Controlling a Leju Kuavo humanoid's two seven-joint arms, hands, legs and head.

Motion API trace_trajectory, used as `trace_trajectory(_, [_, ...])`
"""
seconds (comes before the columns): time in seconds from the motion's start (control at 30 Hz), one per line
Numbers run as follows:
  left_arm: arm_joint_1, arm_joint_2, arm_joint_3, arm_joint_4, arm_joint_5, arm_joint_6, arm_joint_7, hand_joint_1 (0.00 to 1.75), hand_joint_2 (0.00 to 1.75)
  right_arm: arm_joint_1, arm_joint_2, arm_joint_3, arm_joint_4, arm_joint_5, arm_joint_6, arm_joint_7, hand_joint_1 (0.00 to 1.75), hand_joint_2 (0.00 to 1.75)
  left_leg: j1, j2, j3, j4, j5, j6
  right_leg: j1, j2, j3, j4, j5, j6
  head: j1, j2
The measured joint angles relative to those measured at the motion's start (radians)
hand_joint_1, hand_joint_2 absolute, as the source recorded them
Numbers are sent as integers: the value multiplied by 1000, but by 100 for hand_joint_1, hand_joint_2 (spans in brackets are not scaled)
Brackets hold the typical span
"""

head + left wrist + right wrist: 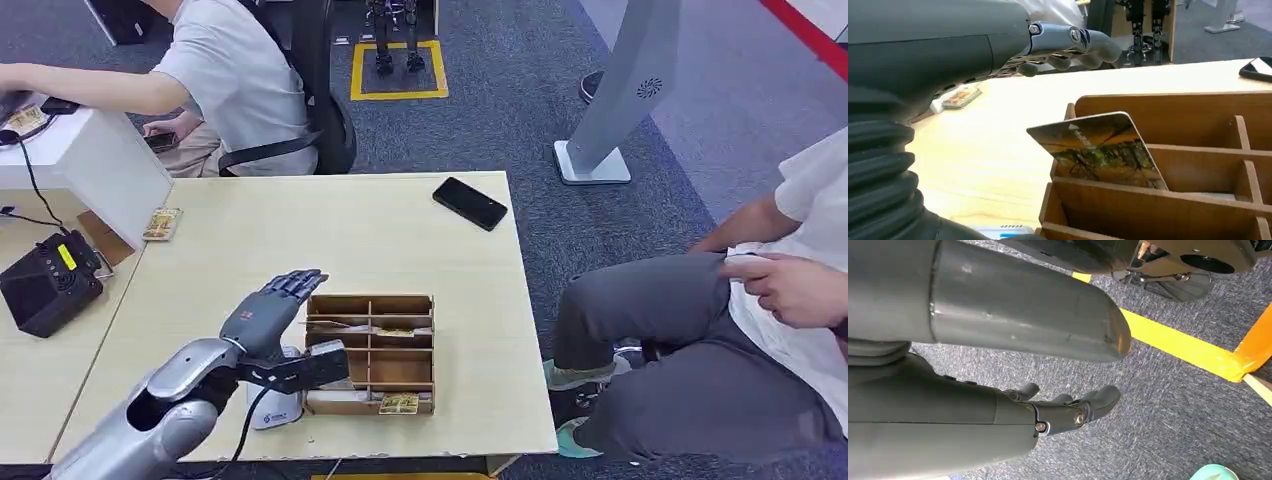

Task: Pass the card to the sensor for recognition and then transmit it.

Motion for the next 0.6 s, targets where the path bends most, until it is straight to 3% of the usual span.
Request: trace_trajectory(0.6, [-23, -2, 13, -16, 43, -9, -23, 0, 175, 1, 0, 0, 0, 0, 0, -6, 0, 0, 0, 0, 0, 0, 0, 0, 0, 0, 0, 0, 0, 0, 0, 0])
